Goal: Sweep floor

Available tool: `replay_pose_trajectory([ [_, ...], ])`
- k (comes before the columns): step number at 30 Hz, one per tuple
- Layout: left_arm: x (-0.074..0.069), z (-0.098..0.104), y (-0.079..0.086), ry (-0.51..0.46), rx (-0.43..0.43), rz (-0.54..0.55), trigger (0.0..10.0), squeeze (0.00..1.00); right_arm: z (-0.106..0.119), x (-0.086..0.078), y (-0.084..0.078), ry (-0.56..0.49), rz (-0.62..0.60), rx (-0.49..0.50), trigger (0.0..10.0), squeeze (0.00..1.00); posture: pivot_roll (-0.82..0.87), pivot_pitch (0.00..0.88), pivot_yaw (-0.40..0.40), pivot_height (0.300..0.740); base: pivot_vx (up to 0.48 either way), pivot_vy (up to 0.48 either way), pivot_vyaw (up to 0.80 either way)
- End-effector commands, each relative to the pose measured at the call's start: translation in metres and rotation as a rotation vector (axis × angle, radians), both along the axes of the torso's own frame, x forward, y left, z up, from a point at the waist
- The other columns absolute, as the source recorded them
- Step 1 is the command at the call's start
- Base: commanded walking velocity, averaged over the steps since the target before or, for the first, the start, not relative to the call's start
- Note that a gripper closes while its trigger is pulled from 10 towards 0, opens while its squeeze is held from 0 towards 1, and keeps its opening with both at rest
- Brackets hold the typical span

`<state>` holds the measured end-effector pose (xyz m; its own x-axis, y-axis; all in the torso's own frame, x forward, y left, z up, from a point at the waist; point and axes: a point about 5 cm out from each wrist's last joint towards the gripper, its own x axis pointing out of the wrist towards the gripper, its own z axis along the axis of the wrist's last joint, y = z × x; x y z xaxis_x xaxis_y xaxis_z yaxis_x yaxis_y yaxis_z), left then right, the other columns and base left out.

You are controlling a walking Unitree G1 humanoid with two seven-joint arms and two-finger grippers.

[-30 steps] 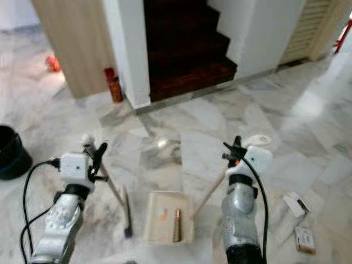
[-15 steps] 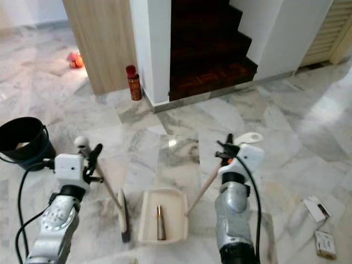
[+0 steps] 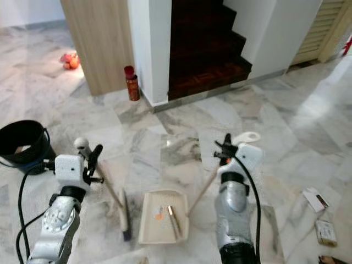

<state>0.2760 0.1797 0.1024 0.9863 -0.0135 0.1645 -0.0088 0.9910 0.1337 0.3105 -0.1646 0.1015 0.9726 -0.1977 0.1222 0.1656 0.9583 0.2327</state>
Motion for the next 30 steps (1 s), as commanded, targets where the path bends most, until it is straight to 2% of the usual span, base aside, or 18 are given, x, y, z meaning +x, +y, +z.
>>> replay_pose_trajectory([
  [1,0.0014,0.0102,-0.0026,-0.045,0.006,-0.009,10.0,0.00,0.0061,0.0017,-0.0027,-0.027,-0.013,0.022,10.0,0.00,0.14,0.028,-0.004,0.740,0.000,0.262,0.00],
  [6,0.0016,0.0105,-0.0027,-0.043,0.006,-0.016,10.0,0.00,0.0090,0.0025,-0.0030,-0.037,-0.013,0.002,10.0,0.00,0.14,0.035,-0.004,0.740,0.000,0.261,0.10],
  [14,0.0013,0.0107,-0.0018,-0.041,0.008,-0.013,10.0,0.00,0.0095,0.0024,-0.0025,-0.040,-0.012,0.010,10.0,0.00,0.14,0.048,-0.001,0.740,0.000,0.260,0.79],
  [20,0.0015,0.0108,-0.0010,-0.039,0.011,-0.014,10.0,0.00,0.0079,0.0020,0.0007,-0.039,0.012,0.028,10.0,0.00,0.15,0.050,0.001,0.740,0.000,0.249,0.00],
  [30,-0.0002,0.0107,-0.0010,-0.037,0.014,-0.011,10.0,0.00,0.0067,0.0030,0.0031,-0.032,0.033,0.046,10.0,0.00,0.15,0.047,0.000,0.740,0.000,0.000,0.00],
])
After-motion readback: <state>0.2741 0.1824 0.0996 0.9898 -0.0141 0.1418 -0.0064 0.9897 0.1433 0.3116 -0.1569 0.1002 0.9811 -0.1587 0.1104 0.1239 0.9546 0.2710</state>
